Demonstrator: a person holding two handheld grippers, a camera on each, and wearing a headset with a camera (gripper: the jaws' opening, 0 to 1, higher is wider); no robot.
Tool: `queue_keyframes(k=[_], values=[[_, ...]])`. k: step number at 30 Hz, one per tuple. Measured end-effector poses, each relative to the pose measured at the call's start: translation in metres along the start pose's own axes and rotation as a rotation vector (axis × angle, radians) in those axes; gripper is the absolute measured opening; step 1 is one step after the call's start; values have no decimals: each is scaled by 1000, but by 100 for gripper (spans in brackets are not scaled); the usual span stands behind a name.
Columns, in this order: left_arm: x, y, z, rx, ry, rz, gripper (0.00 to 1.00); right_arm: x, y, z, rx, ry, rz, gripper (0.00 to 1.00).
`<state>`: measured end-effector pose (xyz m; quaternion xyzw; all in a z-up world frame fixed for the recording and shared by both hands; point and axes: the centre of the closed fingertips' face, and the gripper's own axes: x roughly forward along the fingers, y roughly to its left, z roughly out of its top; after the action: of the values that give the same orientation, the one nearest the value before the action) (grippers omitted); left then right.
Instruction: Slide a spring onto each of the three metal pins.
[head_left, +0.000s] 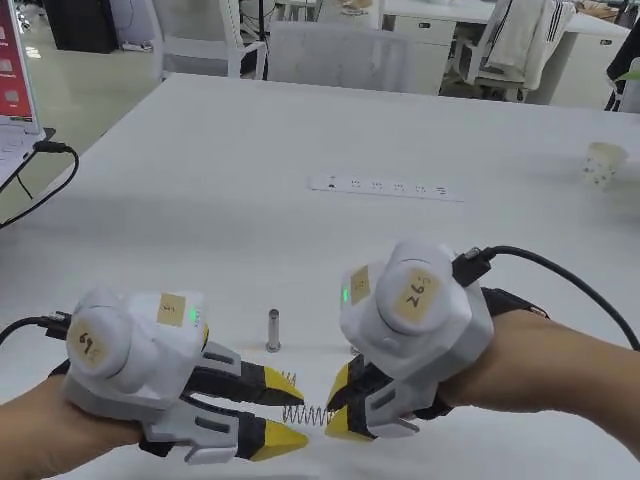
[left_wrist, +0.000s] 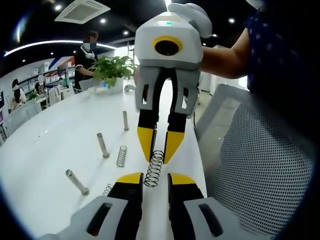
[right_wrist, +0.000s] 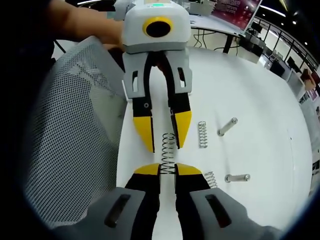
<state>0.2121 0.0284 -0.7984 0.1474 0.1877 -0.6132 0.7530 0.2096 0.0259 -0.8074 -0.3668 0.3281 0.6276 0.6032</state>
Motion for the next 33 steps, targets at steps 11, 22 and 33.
queue_keyframes(k=[11, 22, 33], values=[[1, -3, -1, 28, 7, -19, 3, 1, 5, -2, -24, 10, 18, 8], [2, -8, -1, 62, 2, -37, 2, 1, 8, -4, -20, 6, 26, 8], [-1, -9, 5, 58, -18, -35, 1, 4, 8, -3, -7, -5, 30, 11]])
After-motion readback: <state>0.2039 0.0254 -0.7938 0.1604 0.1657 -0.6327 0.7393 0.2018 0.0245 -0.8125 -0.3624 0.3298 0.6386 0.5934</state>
